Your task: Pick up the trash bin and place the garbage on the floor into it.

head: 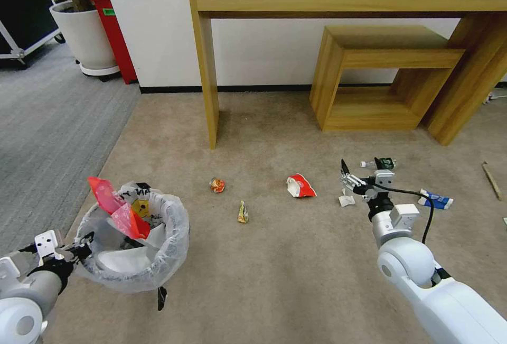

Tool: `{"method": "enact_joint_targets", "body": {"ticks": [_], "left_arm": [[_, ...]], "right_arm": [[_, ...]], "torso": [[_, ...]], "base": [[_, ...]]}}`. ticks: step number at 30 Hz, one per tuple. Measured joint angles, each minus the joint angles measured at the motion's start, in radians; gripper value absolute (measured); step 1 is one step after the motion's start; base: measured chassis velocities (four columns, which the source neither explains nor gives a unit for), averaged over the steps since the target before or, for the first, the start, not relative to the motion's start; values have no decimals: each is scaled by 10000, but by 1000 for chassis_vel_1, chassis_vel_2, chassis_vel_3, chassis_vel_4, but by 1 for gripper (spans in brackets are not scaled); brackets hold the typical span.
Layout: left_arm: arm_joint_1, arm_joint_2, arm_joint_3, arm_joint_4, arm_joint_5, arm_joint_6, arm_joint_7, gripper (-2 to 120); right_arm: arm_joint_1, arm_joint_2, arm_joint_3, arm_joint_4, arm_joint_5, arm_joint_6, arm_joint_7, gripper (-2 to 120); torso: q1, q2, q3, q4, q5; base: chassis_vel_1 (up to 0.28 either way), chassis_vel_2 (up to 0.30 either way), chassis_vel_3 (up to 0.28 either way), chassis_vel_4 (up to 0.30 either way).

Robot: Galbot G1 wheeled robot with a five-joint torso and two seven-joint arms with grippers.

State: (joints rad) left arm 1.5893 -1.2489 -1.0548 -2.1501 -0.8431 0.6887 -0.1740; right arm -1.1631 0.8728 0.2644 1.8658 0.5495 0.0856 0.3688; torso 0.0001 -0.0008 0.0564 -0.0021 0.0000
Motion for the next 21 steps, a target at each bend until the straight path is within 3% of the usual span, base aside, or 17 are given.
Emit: {"method": "enact_joint_targets", "body": {"ticks": [14, 21], "left_arm": [[59, 20, -37, -44, 11, -53, 48, 1], [67, 32, -38, -36, 7, -72, 87, 1]], "right_arm": [[-81, 24, 17, 23, -67, 124, -49, 92], [-97, 49, -12, -22, -145, 311, -135, 96]], "torso": [[-1, -1, 0, 3, -1], [0, 0, 0, 0, 1]], "base": [[114, 111, -106, -110], [12, 18, -24, -26]]}}
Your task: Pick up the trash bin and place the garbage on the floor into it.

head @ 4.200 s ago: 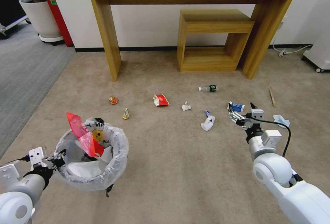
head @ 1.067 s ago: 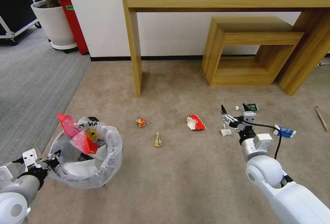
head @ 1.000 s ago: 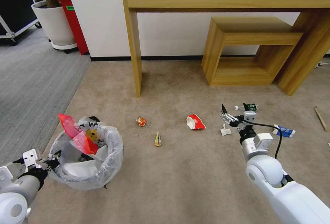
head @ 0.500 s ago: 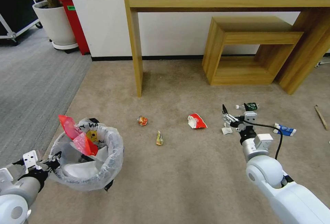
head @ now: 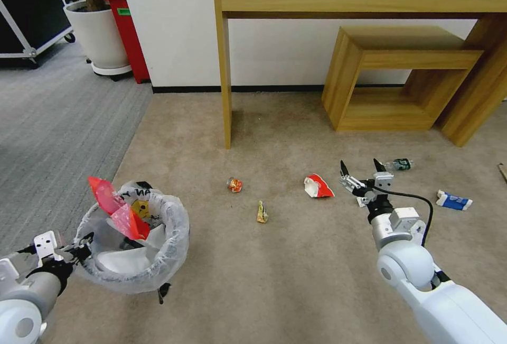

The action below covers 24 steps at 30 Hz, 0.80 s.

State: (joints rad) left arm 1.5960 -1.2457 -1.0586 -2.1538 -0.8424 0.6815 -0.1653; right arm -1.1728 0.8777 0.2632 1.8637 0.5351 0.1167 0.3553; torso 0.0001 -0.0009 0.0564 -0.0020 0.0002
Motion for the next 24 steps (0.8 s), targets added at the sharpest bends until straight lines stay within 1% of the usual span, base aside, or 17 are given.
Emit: {"method": "enact_joint_targets", "body": {"ticks": [5, 7, 10, 17, 21, 24], "left_arm": [[-4, 41, -50, 0, -30, -1, 1, 1], [-4, 56, -60, -1, -42, -1, 1, 1], [-4, 38, -58, -1, -41, -1, 1, 1], [9, -1, -34, -1, -28, -8, 7, 1], [30, 0, -46, -1, -28, -18, 41, 1], [75, -14, -56, -7, -16, -38, 73, 1]], "right_arm": [[-1, -13, 12, 30, -2, -103, 15, 96], [-5, -18, 27, 55, -7, -186, 41, 92], [-35, -20, 39, 72, -19, -255, 63, 91], [-94, -21, 72, 97, -52, -284, 57, 92], [-110, -11, 74, 110, -64, -285, 58, 92], [-142, 17, 63, 171, -36, -314, 89, 92]], "torso": [[0, 0, 0, -1, 0], [0, 0, 0, 0, -3], [0, 0, 0, 0, -2], [-1, 1, -1, 0, -2], [-1, 0, -1, -1, -2], [0, 0, 0, 0, 1]], "base": [[0, 0, 0, 0], [0, 0, 0, 0], [0, 0, 0, 0], [-18, 16, 8, -17], [-108, 112, 105, -102], [-159, 181, 186, -167]]}}
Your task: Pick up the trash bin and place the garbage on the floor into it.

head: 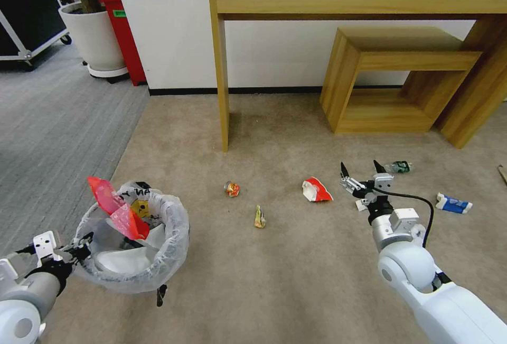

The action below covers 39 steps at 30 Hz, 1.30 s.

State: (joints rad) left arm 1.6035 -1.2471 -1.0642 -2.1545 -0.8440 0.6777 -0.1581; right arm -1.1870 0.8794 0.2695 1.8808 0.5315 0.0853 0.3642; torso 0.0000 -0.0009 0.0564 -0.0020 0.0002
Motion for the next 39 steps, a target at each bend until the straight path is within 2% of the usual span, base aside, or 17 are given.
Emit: {"method": "enact_joint_targets", "body": {"ticks": [14, 24, 39], "left_arm": [[51, -68, 5, -2, 86, -73, 111, 1], [43, -50, -26, -29, 26, -67, 36, 1], [10, -53, -125, 7, -195, 203, -485, 1]], "right_arm": [[-8, 61, -87, -16, -2, 123, -3, 96], [-66, 92, -97, 4, -34, 219, -16, 100], [-257, 60, 94, 88, -43, 412, -12, 100]], "torso": [[1, -1, 5, 0, -5], [-1, 0, -2, 0, -2], [0, 0, 0, 0, -3]], "base": [[-201, 217, 195, -197], [-4, 3, 11, 4], [0, 0, 0, 0]]}}
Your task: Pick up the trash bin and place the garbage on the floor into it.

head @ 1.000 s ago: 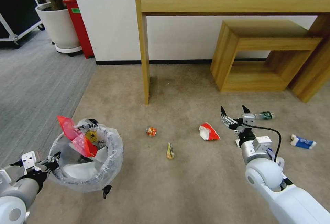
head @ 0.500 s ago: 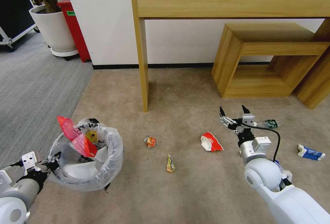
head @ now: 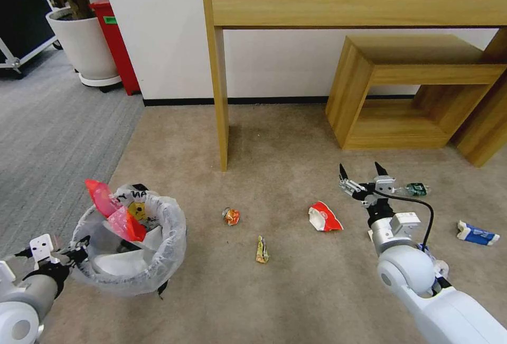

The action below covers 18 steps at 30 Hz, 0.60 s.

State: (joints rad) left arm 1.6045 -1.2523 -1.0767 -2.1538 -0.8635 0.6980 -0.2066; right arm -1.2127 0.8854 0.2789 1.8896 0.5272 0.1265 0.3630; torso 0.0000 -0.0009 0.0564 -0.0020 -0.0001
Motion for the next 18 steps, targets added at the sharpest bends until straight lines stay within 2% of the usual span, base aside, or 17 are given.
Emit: {"method": "enact_joint_targets", "body": {"ticks": [18], "left_arm": [[-204, -37, 255, 241, 52, -6, 23, 1]], "right_arm": [[-226, -54, 99, 0, -101, 37, -12, 100]], "torso": [[0, 0, 0, 0, 1]], "base": [[0, 0, 0, 0]]}}
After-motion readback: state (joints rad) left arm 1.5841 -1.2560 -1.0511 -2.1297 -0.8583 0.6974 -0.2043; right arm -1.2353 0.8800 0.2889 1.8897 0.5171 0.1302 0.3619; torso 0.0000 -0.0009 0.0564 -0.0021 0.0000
